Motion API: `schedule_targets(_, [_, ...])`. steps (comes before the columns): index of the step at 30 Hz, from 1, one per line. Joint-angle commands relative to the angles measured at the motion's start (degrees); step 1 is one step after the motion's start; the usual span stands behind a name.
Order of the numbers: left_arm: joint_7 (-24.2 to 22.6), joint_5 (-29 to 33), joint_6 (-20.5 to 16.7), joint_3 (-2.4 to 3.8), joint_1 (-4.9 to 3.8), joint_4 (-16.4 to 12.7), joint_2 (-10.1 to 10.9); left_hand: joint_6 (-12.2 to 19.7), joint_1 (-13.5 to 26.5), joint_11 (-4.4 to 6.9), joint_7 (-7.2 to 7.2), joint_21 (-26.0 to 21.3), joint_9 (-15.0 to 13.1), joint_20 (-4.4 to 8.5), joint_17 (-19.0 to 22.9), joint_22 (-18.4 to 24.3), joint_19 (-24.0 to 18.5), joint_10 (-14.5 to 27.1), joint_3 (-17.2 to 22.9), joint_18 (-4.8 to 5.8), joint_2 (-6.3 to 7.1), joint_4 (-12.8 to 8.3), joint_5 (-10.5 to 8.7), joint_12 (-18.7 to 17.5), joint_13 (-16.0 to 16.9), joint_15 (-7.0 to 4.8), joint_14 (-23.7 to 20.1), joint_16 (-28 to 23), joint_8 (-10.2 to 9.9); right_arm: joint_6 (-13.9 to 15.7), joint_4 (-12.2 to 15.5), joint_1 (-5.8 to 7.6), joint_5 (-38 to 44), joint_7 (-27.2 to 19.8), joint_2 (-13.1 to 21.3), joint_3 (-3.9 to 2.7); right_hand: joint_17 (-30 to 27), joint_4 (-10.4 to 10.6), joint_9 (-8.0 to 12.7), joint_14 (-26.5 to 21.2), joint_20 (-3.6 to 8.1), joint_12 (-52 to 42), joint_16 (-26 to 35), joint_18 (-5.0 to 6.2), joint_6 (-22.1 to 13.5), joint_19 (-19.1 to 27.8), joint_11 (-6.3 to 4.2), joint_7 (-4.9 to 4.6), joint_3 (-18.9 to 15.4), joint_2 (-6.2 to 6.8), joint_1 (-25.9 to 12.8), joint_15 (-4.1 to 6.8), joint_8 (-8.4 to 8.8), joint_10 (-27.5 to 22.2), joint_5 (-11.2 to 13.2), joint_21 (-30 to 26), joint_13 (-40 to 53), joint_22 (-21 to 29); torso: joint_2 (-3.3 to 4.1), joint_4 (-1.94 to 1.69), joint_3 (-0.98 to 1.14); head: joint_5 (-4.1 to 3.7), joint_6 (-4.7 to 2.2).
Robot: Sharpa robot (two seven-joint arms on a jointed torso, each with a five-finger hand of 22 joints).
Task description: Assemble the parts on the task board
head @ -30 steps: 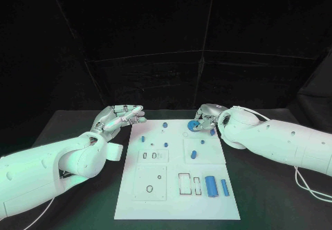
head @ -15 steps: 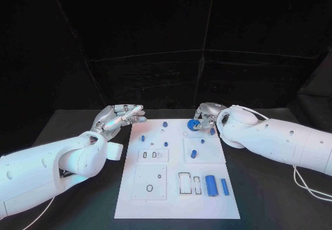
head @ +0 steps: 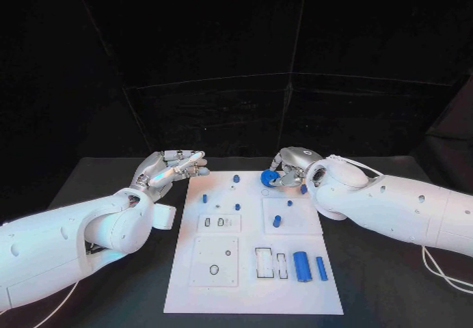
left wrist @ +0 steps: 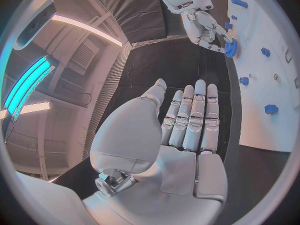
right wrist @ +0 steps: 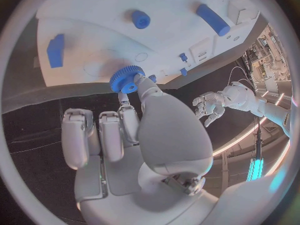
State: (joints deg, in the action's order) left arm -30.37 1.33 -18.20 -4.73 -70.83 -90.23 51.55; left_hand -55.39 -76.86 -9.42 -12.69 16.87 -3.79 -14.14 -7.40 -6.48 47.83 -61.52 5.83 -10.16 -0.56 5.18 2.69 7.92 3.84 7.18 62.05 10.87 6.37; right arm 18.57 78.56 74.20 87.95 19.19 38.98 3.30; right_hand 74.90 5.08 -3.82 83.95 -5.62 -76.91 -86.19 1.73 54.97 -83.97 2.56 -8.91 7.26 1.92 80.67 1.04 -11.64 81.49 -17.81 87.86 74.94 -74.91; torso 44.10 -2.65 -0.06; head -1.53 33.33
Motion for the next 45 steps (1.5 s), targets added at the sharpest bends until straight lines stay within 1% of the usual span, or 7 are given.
schedule_targets(1, [-0.3, 0.42, 0.67, 0.05, -0.07, -0.14, 0.04, -0.1, 0.26, -0.26, -0.35, -0.33, 0.03, 0.02, -0.09, 0.11, 0.25, -0.14, -0.05, -0.41, 0.04, -0.4, 0.32, -0.32, -0.01, 0.24, 0.1, -0.36, -0.34, 3.1, 1.6, 0.15, 1.9, 0.9, 0.03, -0.04, 6.92, 0.07, -0.08, 4.41, 0.46, -0.2, -0.28, -0.46, 1.77, -2.33, 0.17, 1.19, 0.4, -0.09, -0.89, 0.27, 0.2, 0.4, 0.14, 0.32, 1.11, -9.43, 0.05, -0.07, -0.06, 0.13, -0.03])
schedule_targets(5, [-0.3, 0.5, 0.69, 0.05, -0.08, -0.17, 0.09, -0.1, 0.26, -0.26, -0.35, -0.33, 0.03, 0.02, -0.09, 0.11, 0.25, -0.14, -0.05, -0.41, 0.04, -0.4, 0.32, -0.32, -0.01, 0.24, 0.1, -0.36, -0.34, 3.3, 2.91, 0.15, 2.72, 1.39, -0.7, -0.05, 6.93, 0.16, -0.05, 4.41, 0.48, -0.09, -0.28, -0.47, 1.8, -2.36, 0.15, 1.19, 0.62, 0.04, -1.14, 0.27, 0.41, 0.36, 0.09, 0.33, 1.04, -9.47, 0.05, -0.11, -0.08, -0.3, -0.15])
schedule_targets(13, [-0.32, 0.53, 0.72, 0.05, -0.09, -0.2, 0.16, -0.1, 0.25, -0.26, -0.35, -0.34, 0.03, 0.02, -0.09, 0.12, 0.26, -0.15, -0.04, -0.41, 0.04, -0.42, 0.32, -0.33, -0.01, 0.24, 0.11, -0.37, -0.34, 3.18, 2.95, 0.14, 3.62, 1.47, -4.12, -0.02, 6.85, 0.19, -0.02, 4.39, 0.49, -0.02, -0.24, -0.47, 1.79, -2.35, 0.15, 1.19, 0.87, 0.13, -1.26, 0.27, 0.62, 0.33, -0.08, 0.33, 1.01, -9.46, 0.12, 0.01, -0.12, 0.42, 0.1])
schedule_targets(25, [-0.32, 0.54, 0.8, 0.06, -0.11, -0.17, 0.01, -0.1, 0.25, -0.26, -0.35, -0.34, 0.03, 0.02, -0.09, 0.12, 0.26, -0.15, -0.04, -0.41, 0.04, -0.42, 0.32, -0.33, -0.01, 0.24, 0.11, -0.37, -0.34, 0.61, -1.36, -0.7, 3.7, 0.59, -10.12, 0.24, 6.76, 0.31, 0.01, 4.37, 0.5, 0.04, -0.2, -0.48, 1.83, -2.38, 0.17, 1.16, 1.2, 0.22, -1.54, 0.26, 0.88, 0.31, -0.05, 0.34, 1.01, -9.51, 0.12, -0.13, -0.1, 0.67, 0.48])
schedule_targets(29, [-0.31, 0.54, 0.82, 0.06, -0.12, -0.14, -0.03, -0.1, 0.25, -0.26, -0.35, -0.34, 0.03, 0.02, -0.09, 0.12, 0.26, -0.15, -0.04, -0.41, 0.04, -0.42, 0.32, -0.33, -0.01, 0.24, 0.11, -0.37, -0.34, 0.14, -2.71, -1.27, 3.44, 0.23, -11.5, 0.28, 6.66, 0.35, 0.01, 4.35, 0.49, 0.05, -0.15, -0.48, 1.84, -2.38, 0.19, 1.15, 1.27, 0.25, -1.63, 0.26, 0.95, 0.3, 0.0, 0.34, 1.01, -9.51, 0.12, -0.04, -0.09, 0.69, 0.71])
schedule_targets(37, [-0.29, 0.54, 0.88, 0.06, -0.13, -0.17, -0.08, -0.1, 0.25, -0.26, -0.35, -0.34, 0.03, 0.02, -0.09, 0.12, 0.26, -0.15, -0.04, -0.41, 0.04, -0.42, 0.32, -0.33, -0.01, 0.24, 0.11, -0.37, -0.34, -0.96, -4.46, -1.84, 3.33, 0.55, -13.1, 0.3, 6.44, 0.4, 0.04, 4.3, 0.48, 0.32, -0.05, -0.45, 1.72, -2.31, 0.23, 1.08, 1.46, 0.42, -1.84, 0.23, 1.23, 0.12, -0.1, 0.31, 0.79, -9.41, 0.13, 0.0, -0.06, 0.78, 0.9])
schedule_targets(45, [-0.24, 0.54, 0.93, 0.07, -0.14, -0.26, -0.02, -0.13, 0.22, -0.25, -0.34, -0.37, 0.03, 0.02, -0.11, 0.16, 0.29, -0.18, -0.03, -0.41, 0.0, -0.51, 0.32, -0.38, 0.0, 0.24, 0.14, -0.42, -0.36, 0.28, -6.05, -1.98, 3.31, 1.98, -13.56, 0.3, 6.08, 0.63, 0.1, 4.21, 0.32, 1.11, 0.17, -0.39, 1.0, -2.09, 0.53, 0.73, 1.85, 1.42, -2.81, 0.0, 2.33, -0.42, 0.4, 0.2, 0.17, -9.12, 0.08, 0.06, 0.0, 0.88, 0.84])
